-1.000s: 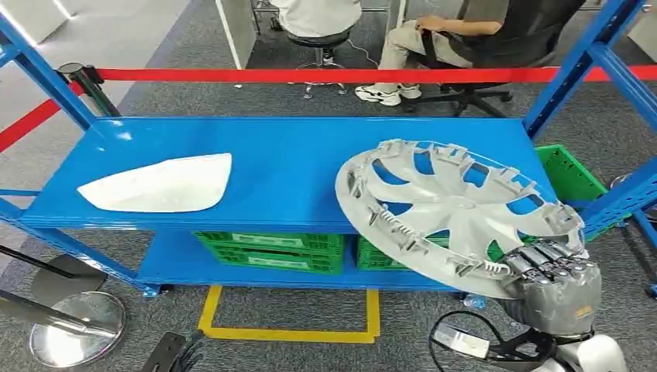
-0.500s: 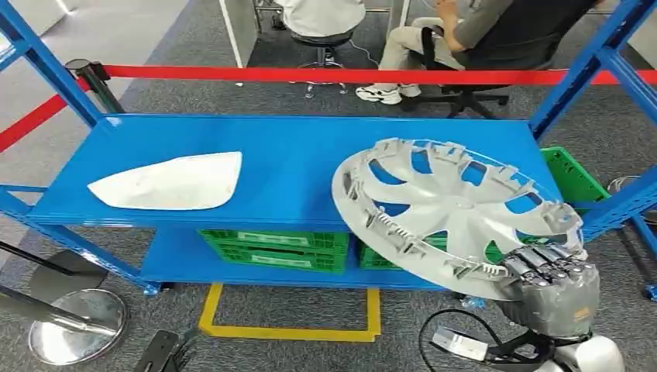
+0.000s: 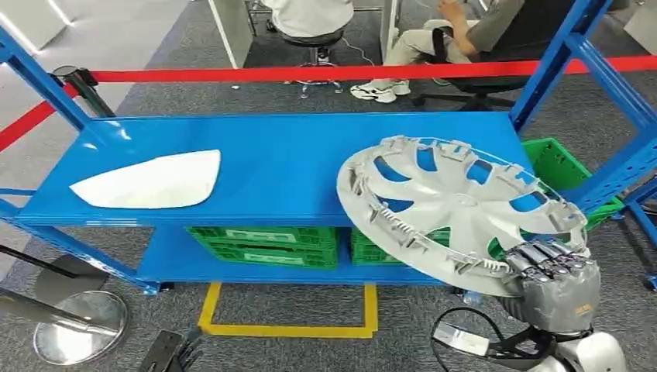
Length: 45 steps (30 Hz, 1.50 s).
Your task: Take the parts from the cabinet and place them on the table.
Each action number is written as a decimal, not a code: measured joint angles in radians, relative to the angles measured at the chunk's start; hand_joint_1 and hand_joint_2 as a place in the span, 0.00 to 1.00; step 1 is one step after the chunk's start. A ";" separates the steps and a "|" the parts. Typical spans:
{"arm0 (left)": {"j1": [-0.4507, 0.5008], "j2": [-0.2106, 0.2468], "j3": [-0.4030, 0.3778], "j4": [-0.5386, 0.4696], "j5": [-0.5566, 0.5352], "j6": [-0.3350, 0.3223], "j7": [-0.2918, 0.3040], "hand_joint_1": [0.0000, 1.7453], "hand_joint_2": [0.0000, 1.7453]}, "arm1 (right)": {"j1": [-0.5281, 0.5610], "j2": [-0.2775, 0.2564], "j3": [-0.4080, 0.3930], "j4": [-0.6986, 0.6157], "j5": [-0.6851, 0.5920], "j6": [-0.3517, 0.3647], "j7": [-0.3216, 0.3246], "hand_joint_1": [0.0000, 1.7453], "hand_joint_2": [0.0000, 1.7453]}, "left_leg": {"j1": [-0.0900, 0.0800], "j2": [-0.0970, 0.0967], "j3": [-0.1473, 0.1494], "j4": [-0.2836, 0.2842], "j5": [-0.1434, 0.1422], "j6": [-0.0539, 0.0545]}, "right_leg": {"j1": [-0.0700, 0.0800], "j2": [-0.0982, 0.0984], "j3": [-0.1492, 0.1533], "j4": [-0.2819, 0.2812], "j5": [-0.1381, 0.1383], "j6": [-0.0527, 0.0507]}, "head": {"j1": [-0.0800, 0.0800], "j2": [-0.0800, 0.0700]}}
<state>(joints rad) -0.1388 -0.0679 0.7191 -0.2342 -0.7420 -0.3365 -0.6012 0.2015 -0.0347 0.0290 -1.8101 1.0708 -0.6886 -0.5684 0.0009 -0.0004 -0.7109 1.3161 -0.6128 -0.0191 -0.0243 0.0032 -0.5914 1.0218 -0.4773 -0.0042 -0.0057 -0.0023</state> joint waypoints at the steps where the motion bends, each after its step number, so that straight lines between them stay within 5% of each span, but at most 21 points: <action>1: 0.000 0.000 0.000 0.000 0.000 0.001 0.000 0.00 0.00 | 0.000 0.000 0.000 0.000 0.000 0.000 0.000 0.94 1.00 | 0.001 0.000 0.014 -0.017 0.018 0.001 | 0.000 0.000 -0.003 0.000 0.002 0.001 | 0.000 0.000; 4: -0.001 0.001 0.000 0.000 -0.002 0.000 -0.002 0.00 0.00 | -0.002 0.000 0.000 0.000 0.001 0.000 0.000 0.94 1.00 | -0.001 -0.001 0.155 -0.259 0.130 0.019 | 0.001 0.001 -0.003 0.000 0.008 0.008 | 0.000 0.000; 5: -0.004 0.002 0.000 0.000 -0.002 -0.002 -0.003 0.00 0.00 | -0.003 0.000 0.000 0.000 0.000 0.000 0.000 0.94 1.00 | -0.006 -0.001 0.180 -0.306 0.117 0.024 | 0.004 0.000 -0.006 0.000 0.011 0.012 | 0.001 0.000; 8: -0.003 0.002 -0.001 0.000 -0.002 -0.005 -0.004 0.00 0.00 | -0.005 0.000 0.000 0.000 0.000 0.000 0.002 0.94 1.00 | -0.011 0.000 0.171 -0.315 0.118 0.029 | 0.002 -0.002 -0.013 -0.003 0.021 0.030 | 0.001 0.000; 10: -0.003 0.000 -0.001 0.000 0.000 -0.008 -0.008 0.00 0.00 | -0.005 0.000 0.000 0.000 -0.001 0.000 0.002 0.94 1.00 | -0.002 0.002 0.177 -0.337 0.138 0.042 | 0.000 -0.002 -0.023 -0.001 0.018 0.041 | 0.002 0.000; 11: -0.005 -0.002 -0.001 0.000 0.000 -0.009 -0.012 0.00 0.00 | -0.005 -0.001 0.000 0.000 -0.003 0.000 0.002 0.94 1.00 | -0.003 0.003 0.174 -0.338 0.142 0.048 | 0.003 -0.003 -0.037 0.030 -0.012 0.042 | 0.005 0.000; 13: -0.005 0.000 0.000 0.000 0.000 -0.009 -0.014 0.00 0.00 | -0.005 -0.001 0.001 0.000 -0.004 0.000 0.003 0.94 1.00 | -0.006 0.003 0.168 -0.337 0.145 0.052 | 0.003 -0.002 -0.100 0.180 -0.092 0.045 | 0.010 0.000; 16: -0.004 0.000 -0.001 0.000 0.000 -0.009 -0.014 0.00 0.00 | -0.004 -0.001 0.001 0.001 -0.005 0.000 0.003 0.94 1.00 | -0.011 0.004 0.162 -0.335 0.147 0.055 | 0.004 -0.002 -0.154 0.306 -0.136 0.048 | 0.011 0.000; 18: -0.002 -0.002 -0.001 0.000 -0.001 -0.009 -0.014 0.00 0.00 | -0.003 -0.001 0.001 0.002 -0.005 0.000 0.003 0.94 1.00 | -0.014 0.003 0.162 -0.333 0.147 0.056 | 0.005 -0.002 -0.115 0.243 -0.087 0.044 | 0.011 0.000; 20: -0.003 -0.002 -0.001 0.000 0.000 -0.009 -0.015 0.00 0.00 | -0.004 -0.001 0.001 0.002 -0.006 0.000 0.003 0.94 1.00 | -0.014 0.002 0.164 -0.328 0.144 0.052 | 0.006 -0.003 -0.016 0.060 -0.006 0.037 | 0.011 0.000; 22: -0.003 -0.002 -0.001 0.000 0.000 -0.005 -0.018 0.00 0.00 | -0.006 -0.002 0.002 0.003 -0.024 0.000 0.013 0.94 1.00 | -0.021 0.001 0.155 -0.316 0.140 0.043 | 0.010 -0.003 0.026 -0.014 -0.013 0.026 | 0.010 0.000; 25: -0.002 0.001 -0.003 0.000 0.005 0.003 -0.019 0.00 0.00 | -0.003 -0.014 0.026 0.009 -0.105 0.000 0.057 0.94 1.00 | -0.021 0.002 0.152 -0.315 0.141 0.056 | 0.011 -0.002 0.024 -0.015 -0.008 0.029 | 0.010 0.000; 30: -0.003 0.002 -0.013 0.000 0.010 0.014 -0.019 0.00 0.00 | -0.013 -0.074 0.123 0.028 -0.244 0.000 0.146 0.94 1.00 | -0.019 0.002 0.153 -0.322 0.146 0.049 | 0.014 -0.001 0.022 -0.015 -0.008 0.025 | 0.009 0.000; 36: -0.003 0.002 -0.021 0.000 0.021 0.013 -0.019 0.00 0.00 | -0.025 -0.111 0.219 0.051 -0.332 0.001 0.151 0.94 1.00 | -0.017 0.001 0.152 -0.325 0.149 0.037 | 0.015 -0.003 0.021 -0.013 -0.008 0.021 | 0.010 0.000; 45: -0.004 0.002 -0.037 0.000 0.023 0.014 -0.008 0.00 0.00 | -0.038 -0.139 0.268 0.068 -0.326 0.003 0.153 0.94 1.00 | -0.021 0.001 0.151 -0.325 0.149 0.037 | 0.011 -0.003 0.021 -0.014 -0.006 0.021 | 0.010 0.000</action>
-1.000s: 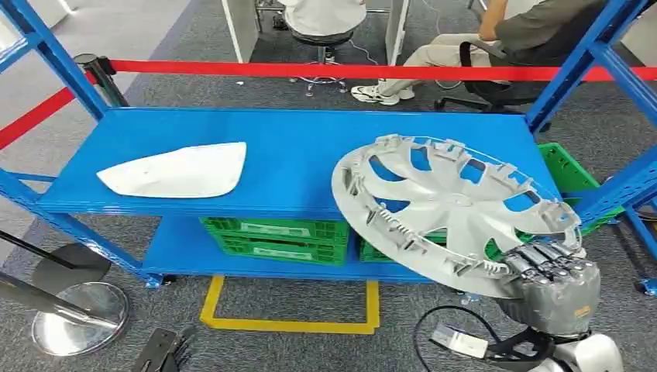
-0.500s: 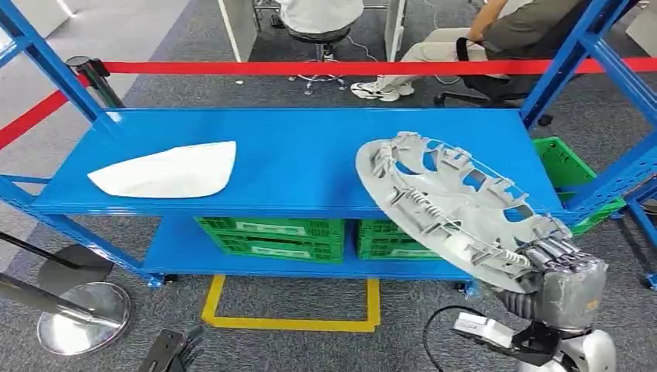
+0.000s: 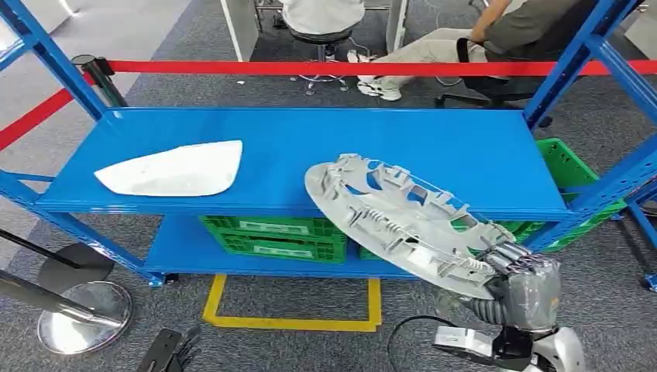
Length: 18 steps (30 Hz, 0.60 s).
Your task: Take the parts from the cabinet and place them on the table.
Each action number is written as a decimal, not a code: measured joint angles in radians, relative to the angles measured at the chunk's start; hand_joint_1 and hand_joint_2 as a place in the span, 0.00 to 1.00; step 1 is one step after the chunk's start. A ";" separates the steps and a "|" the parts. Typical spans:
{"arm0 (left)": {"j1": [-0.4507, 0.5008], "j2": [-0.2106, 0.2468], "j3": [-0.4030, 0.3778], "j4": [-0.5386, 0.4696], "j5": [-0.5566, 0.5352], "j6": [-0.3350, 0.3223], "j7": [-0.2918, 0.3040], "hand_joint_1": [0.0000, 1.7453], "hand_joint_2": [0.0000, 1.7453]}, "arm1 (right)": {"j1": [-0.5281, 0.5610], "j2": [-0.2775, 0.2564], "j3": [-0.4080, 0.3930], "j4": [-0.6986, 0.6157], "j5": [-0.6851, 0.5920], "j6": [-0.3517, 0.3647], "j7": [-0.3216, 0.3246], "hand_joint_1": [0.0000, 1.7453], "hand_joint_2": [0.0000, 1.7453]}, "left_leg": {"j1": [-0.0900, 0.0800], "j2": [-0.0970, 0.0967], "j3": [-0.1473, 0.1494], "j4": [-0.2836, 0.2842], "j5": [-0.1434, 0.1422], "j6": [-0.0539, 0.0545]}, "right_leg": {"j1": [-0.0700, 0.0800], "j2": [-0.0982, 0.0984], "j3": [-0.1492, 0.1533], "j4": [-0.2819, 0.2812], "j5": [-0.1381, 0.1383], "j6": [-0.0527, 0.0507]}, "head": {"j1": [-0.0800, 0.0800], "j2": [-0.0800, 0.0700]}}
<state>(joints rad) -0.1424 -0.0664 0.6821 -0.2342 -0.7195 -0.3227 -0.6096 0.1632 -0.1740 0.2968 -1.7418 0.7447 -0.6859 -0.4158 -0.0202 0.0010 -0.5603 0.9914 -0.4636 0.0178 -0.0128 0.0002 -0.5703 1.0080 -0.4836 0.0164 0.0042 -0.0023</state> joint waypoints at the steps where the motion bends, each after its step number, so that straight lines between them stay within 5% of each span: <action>1: 0.000 0.000 0.000 0.000 0.002 0.000 0.000 0.00 0.00 | -0.001 -0.002 0.002 0.001 0.010 0.000 0.000 0.94 1.00 | -0.001 0.000 0.000 0.000 0.000 0.000 | 0.000 0.000 0.000 0.000 0.000 0.001 | 0.000 0.000; 18: -0.001 0.001 -0.022 0.000 0.018 -0.003 -0.002 0.00 0.00 | -0.002 -0.002 0.010 0.002 0.019 -0.003 -0.076 0.94 1.00 | -0.001 0.000 -0.001 0.000 0.000 0.000 | -0.002 0.000 0.000 -0.002 0.001 0.002 | 0.000 0.000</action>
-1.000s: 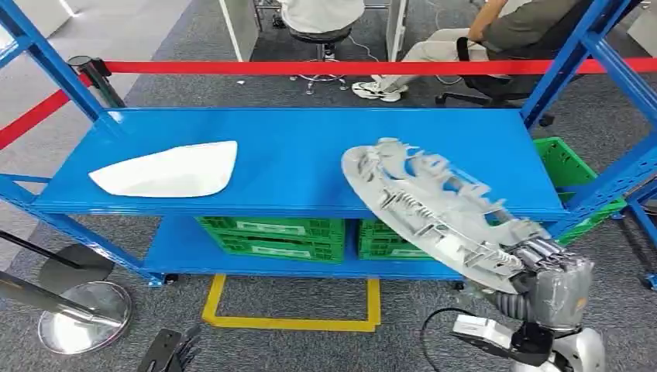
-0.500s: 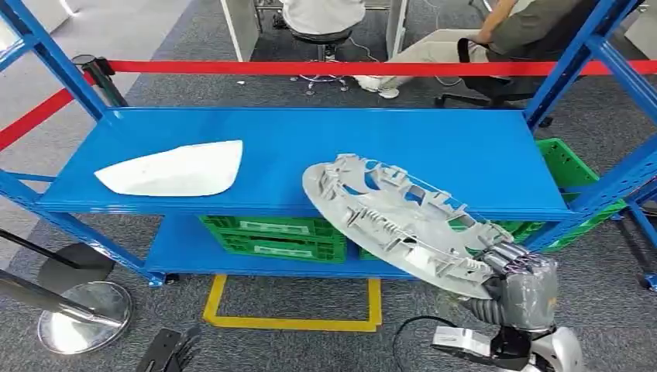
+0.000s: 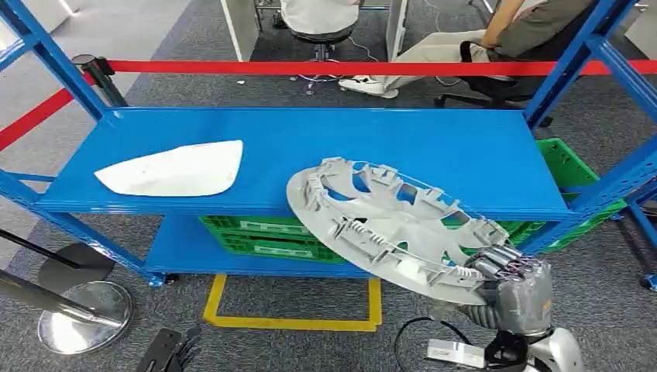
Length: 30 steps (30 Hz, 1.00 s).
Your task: Take the parts from the cabinet and place them on the table.
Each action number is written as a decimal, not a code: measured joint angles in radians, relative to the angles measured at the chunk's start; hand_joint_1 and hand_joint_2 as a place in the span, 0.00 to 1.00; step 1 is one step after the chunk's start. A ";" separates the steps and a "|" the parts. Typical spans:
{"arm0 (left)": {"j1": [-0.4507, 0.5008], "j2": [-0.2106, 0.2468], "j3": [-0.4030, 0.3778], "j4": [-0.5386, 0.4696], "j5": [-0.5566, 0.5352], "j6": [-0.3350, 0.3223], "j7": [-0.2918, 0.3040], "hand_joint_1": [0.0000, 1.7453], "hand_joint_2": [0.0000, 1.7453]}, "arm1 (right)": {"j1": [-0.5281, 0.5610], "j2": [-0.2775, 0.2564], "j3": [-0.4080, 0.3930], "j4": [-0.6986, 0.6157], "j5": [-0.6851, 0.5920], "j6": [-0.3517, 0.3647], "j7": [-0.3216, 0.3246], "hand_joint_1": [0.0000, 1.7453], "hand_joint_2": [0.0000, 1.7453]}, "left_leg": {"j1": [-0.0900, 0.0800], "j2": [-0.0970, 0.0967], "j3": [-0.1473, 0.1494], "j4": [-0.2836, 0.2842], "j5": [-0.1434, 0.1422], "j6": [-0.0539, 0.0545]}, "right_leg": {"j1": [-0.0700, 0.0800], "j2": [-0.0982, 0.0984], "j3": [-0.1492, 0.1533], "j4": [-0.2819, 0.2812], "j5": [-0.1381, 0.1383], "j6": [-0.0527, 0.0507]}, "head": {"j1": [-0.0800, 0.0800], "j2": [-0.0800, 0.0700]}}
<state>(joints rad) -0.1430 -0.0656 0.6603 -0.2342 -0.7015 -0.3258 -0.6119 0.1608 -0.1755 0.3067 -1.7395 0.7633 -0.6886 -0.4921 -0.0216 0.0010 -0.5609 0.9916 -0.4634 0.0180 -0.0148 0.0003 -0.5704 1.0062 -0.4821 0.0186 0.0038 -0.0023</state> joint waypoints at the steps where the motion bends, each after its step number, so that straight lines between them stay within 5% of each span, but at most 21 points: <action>1: -0.001 0.000 -0.003 0.000 0.000 0.001 0.000 0.00 0.00 | -0.001 0.000 0.000 0.000 -0.010 0.000 0.000 0.94 1.00 | 0.000 0.000 0.000 0.000 0.000 0.000 | 0.000 0.000 0.000 0.000 0.000 0.000 | 0.000 0.000; 4: -0.001 0.000 -0.005 0.000 0.010 0.006 0.000 0.00 0.00 | -0.008 0.000 0.012 0.000 -0.095 0.030 0.018 0.94 1.00 | 0.000 0.000 0.000 0.000 0.000 0.000 | 0.000 0.000 0.000 0.000 0.000 0.000 | 0.000 0.000; 12: -0.002 0.003 -0.026 0.000 0.034 0.013 0.002 0.00 0.00 | -0.028 0.000 0.078 0.000 -0.344 0.250 -0.019 0.94 1.00 | 0.000 0.000 0.000 0.000 0.000 0.000 | 0.000 0.000 0.000 0.000 0.000 0.000 | 0.000 0.000; 25: 0.000 0.007 -0.035 0.000 0.050 0.018 0.002 0.00 0.00 | -0.035 0.000 0.112 0.012 -0.354 0.288 -0.019 0.94 1.00 | 0.000 0.000 0.000 0.000 0.000 0.000 | 0.000 0.000 0.000 0.000 0.001 0.000 | 0.000 0.000; 27: 0.001 0.012 -0.036 0.000 0.053 0.018 0.002 0.00 0.00 | -0.036 0.000 0.114 0.012 -0.360 0.296 -0.025 0.94 1.00 | -0.005 -0.001 0.003 -0.013 0.005 0.022 | -0.006 -0.002 0.010 -0.023 0.013 0.017 | -0.002 0.000; 28: 0.002 0.011 -0.037 0.000 0.054 0.018 0.002 0.00 0.00 | -0.035 0.000 0.114 0.011 -0.360 0.298 -0.030 0.94 1.00 | 0.009 -0.001 0.024 -0.050 0.026 0.032 | -0.002 -0.003 0.005 -0.023 0.008 0.017 | -0.003 0.000; 30: 0.001 0.010 -0.042 0.000 0.056 0.018 0.002 0.00 0.00 | -0.037 0.000 0.115 0.011 -0.361 0.298 -0.040 0.94 1.00 | 0.011 -0.001 0.033 -0.067 0.036 0.036 | 0.000 0.001 -0.030 0.053 -0.045 0.017 | 0.005 0.000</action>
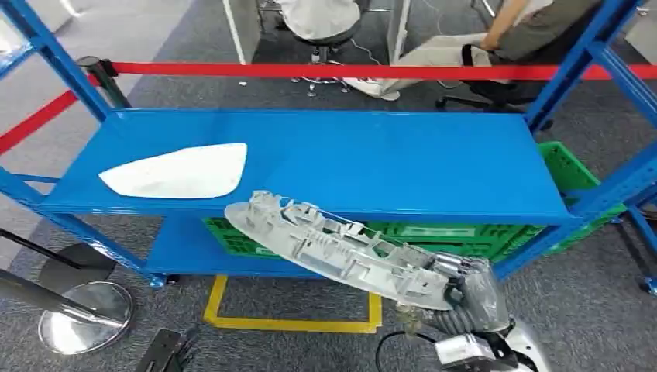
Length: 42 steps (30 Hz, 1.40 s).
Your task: Take the parts from the cabinet and place them on the table.
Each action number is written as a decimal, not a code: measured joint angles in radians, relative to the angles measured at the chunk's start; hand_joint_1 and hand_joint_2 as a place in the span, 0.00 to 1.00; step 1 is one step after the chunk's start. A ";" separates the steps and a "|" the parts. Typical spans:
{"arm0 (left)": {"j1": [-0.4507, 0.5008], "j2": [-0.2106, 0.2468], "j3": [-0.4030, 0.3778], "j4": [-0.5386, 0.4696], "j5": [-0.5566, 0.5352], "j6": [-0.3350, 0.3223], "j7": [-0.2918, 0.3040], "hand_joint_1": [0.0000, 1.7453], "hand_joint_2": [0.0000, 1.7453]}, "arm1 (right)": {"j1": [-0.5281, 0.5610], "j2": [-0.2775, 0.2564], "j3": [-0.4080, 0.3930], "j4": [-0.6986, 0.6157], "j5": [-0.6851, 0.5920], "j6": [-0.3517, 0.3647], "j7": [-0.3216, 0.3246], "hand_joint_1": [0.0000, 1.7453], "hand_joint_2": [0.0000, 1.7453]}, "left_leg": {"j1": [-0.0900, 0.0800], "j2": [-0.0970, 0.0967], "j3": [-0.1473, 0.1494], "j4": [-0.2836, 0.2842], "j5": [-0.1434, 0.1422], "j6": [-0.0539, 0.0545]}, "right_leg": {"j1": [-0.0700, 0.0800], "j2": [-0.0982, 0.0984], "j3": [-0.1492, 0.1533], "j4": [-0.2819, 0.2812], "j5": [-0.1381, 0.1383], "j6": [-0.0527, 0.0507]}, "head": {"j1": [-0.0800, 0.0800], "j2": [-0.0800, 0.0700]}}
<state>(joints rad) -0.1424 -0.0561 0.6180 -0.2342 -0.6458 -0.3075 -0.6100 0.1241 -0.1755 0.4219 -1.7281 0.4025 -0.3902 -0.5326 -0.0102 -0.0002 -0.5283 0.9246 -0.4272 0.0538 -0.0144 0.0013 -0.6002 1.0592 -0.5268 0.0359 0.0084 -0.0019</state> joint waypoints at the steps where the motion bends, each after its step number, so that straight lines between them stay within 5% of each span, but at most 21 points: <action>1: 0.001 0.000 -0.003 0.000 0.000 0.000 0.000 0.00 0.00 | -0.001 0.000 0.000 0.000 0.000 0.000 -0.003 0.94 1.00 | 0.001 0.000 -0.001 0.002 0.000 0.000 | -0.003 0.000 -0.038 0.082 -0.038 0.003 | 0.000 0.000; 3: 0.007 -0.001 -0.008 0.000 0.003 0.002 0.000 0.00 0.00 | 0.002 0.000 0.001 0.001 0.002 -0.002 -0.005 0.94 1.00 | 0.001 -0.002 -0.003 0.004 -0.003 -0.004 | -0.010 -0.001 -0.105 0.213 -0.080 0.012 | -0.001 0.000; 4: 0.009 -0.001 -0.010 0.000 0.005 0.002 0.000 0.00 0.00 | 0.003 0.000 0.001 0.002 0.002 -0.002 -0.005 0.94 1.00 | 0.004 -0.005 -0.003 0.007 -0.006 -0.009 | -0.014 -0.001 -0.107 0.211 -0.063 0.017 | 0.000 0.000; 7: 0.010 -0.003 -0.011 0.000 0.005 0.002 0.000 0.00 0.00 | 0.003 0.000 0.002 0.002 0.005 -0.002 -0.006 0.94 1.00 | 0.021 -0.017 -0.006 0.038 -0.025 -0.038 | -0.029 0.000 0.010 -0.016 0.063 0.036 | 0.000 0.000; 8: 0.009 -0.001 -0.011 0.000 0.005 0.002 0.000 0.00 0.00 | 0.001 0.000 0.002 0.005 0.005 -0.002 -0.006 0.94 1.00 | 0.022 -0.020 -0.013 0.051 -0.034 -0.051 | -0.025 0.017 0.026 -0.042 0.031 0.041 | 0.003 0.000; 10: 0.009 0.005 -0.011 0.000 0.006 0.002 0.000 0.00 0.00 | 0.002 0.000 0.005 0.004 0.006 -0.003 -0.007 0.94 1.00 | 0.017 -0.023 -0.028 0.072 -0.040 -0.058 | -0.023 0.015 0.027 -0.038 0.036 0.008 | 0.006 0.000; 14: 0.012 0.004 -0.011 0.000 0.006 0.002 0.000 0.00 0.00 | 0.003 0.000 0.005 0.005 0.007 -0.003 -0.007 0.94 1.00 | 0.024 -0.015 -0.039 0.101 -0.067 -0.073 | -0.020 0.008 0.024 -0.032 0.037 -0.019 | -0.005 0.000; 17: 0.011 0.003 -0.011 0.000 0.006 0.002 0.000 0.00 0.00 | 0.004 0.000 0.006 0.005 0.008 -0.003 -0.007 0.94 1.00 | 0.025 -0.010 -0.148 0.339 -0.188 -0.080 | -0.018 -0.005 0.022 -0.032 0.035 -0.026 | -0.008 0.000; 18: 0.012 0.003 -0.011 0.000 0.006 0.002 0.000 0.00 0.00 | 0.004 0.000 0.006 0.006 0.008 -0.003 -0.007 0.94 1.00 | 0.025 -0.009 -0.180 0.405 -0.206 -0.079 | -0.017 -0.008 0.023 -0.032 0.034 -0.027 | -0.008 0.000; 20: 0.015 0.003 -0.011 0.000 0.006 0.002 0.000 0.00 0.00 | 0.004 0.000 0.006 0.006 0.007 -0.002 -0.007 0.94 1.00 | 0.024 -0.009 -0.177 0.388 -0.168 -0.073 | -0.014 -0.014 0.024 -0.032 0.033 -0.028 | -0.008 0.000; 22: 0.014 0.003 -0.011 0.000 0.007 0.002 0.000 0.00 0.00 | 0.004 0.000 0.007 0.005 -0.006 0.003 -0.010 0.94 1.00 | 0.020 -0.001 -0.098 0.221 -0.070 -0.058 | -0.013 -0.024 0.029 -0.032 0.032 -0.028 | -0.008 0.000; 23: 0.013 0.003 -0.012 0.000 0.007 0.002 0.000 0.00 0.00 | 0.003 0.000 0.007 0.005 -0.010 0.006 -0.014 0.94 1.00 | 0.014 0.029 -0.055 0.132 -0.030 -0.047 | -0.012 -0.027 0.031 -0.033 0.031 -0.027 | -0.009 0.000; 24: 0.010 0.004 -0.012 0.000 0.008 0.002 0.001 0.00 0.00 | 0.003 0.000 0.007 0.005 -0.013 0.008 -0.019 0.94 1.00 | 0.002 0.058 -0.043 0.100 -0.043 -0.046 | -0.005 -0.030 0.030 -0.030 0.028 -0.022 | -0.009 0.000; 28: 0.010 0.003 -0.018 0.000 0.014 0.003 0.004 0.00 0.00 | 0.003 0.000 0.008 0.005 -0.008 0.009 -0.029 0.94 1.00 | 0.000 0.030 -0.046 0.079 -0.039 -0.037 | -0.006 -0.061 0.032 -0.040 0.031 -0.001 | -0.010 0.000; 29: 0.011 0.002 -0.019 0.000 0.014 0.003 0.004 0.00 0.00 | 0.002 0.000 0.008 0.004 -0.008 0.009 -0.029 0.94 1.00 | 0.007 0.025 -0.041 0.071 -0.032 -0.032 | -0.009 -0.047 0.024 -0.027 0.017 0.003 | -0.009 0.000; 33: 0.009 0.000 -0.027 0.000 0.016 0.004 0.008 0.00 0.00 | 0.004 0.000 0.011 0.004 -0.006 0.006 -0.034 0.94 1.00 | 0.001 -0.004 -0.046 0.072 -0.030 -0.020 | -0.006 -0.007 -0.106 0.244 -0.113 0.003 | -0.001 0.000; 34: 0.011 -0.001 -0.029 0.000 0.016 0.007 0.010 0.00 0.00 | 0.004 0.000 0.011 0.005 -0.006 0.005 -0.035 0.94 1.00 | -0.002 -0.013 -0.045 0.072 -0.030 -0.019 | -0.005 -0.006 -0.126 0.277 -0.111 0.001 | 0.000 0.000; 36: 0.011 -0.002 -0.035 0.000 0.016 0.010 0.017 0.00 0.00 | 0.004 0.000 0.012 0.005 -0.006 0.005 -0.036 0.94 1.00 | -0.005 -0.030 -0.043 0.073 -0.030 -0.019 | -0.001 -0.003 -0.092 0.195 -0.043 -0.006 | 0.000 0.000; 38: 0.010 -0.002 -0.036 0.000 0.016 0.012 0.018 0.00 0.00 | 0.004 0.000 0.012 0.005 -0.006 0.005 -0.037 0.94 1.00 | -0.006 -0.046 -0.039 0.074 -0.031 -0.021 | 0.003 0.022 -0.004 0.012 0.047 -0.020 | 0.000 0.000; 39: 0.009 -0.003 -0.036 0.000 0.016 0.013 0.018 0.00 0.00 | 0.003 0.000 0.013 0.005 -0.007 0.005 -0.037 0.94 1.00 | -0.010 -0.050 -0.043 0.076 -0.032 -0.023 | 0.003 0.047 0.015 -0.021 0.036 -0.027 | -0.002 0.000; 42: 0.011 -0.002 -0.037 0.000 0.016 0.014 0.018 0.00 0.00 | 0.002 0.000 0.015 0.003 -0.007 0.003 -0.041 0.94 1.00 | -0.004 -0.067 -0.057 0.082 -0.027 -0.036 | 0.006 0.035 0.023 -0.038 0.039 -0.026 | 0.000 0.000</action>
<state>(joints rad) -0.1314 -0.0584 0.5814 -0.2342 -0.6298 -0.2937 -0.5917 0.1265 -0.1759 0.4368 -1.7250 0.3956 -0.3868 -0.5737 -0.0146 -0.0668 -0.5855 1.0066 -0.4539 0.0178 -0.0085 0.0364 -0.5774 1.0211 -0.4880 0.0103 0.0088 -0.0019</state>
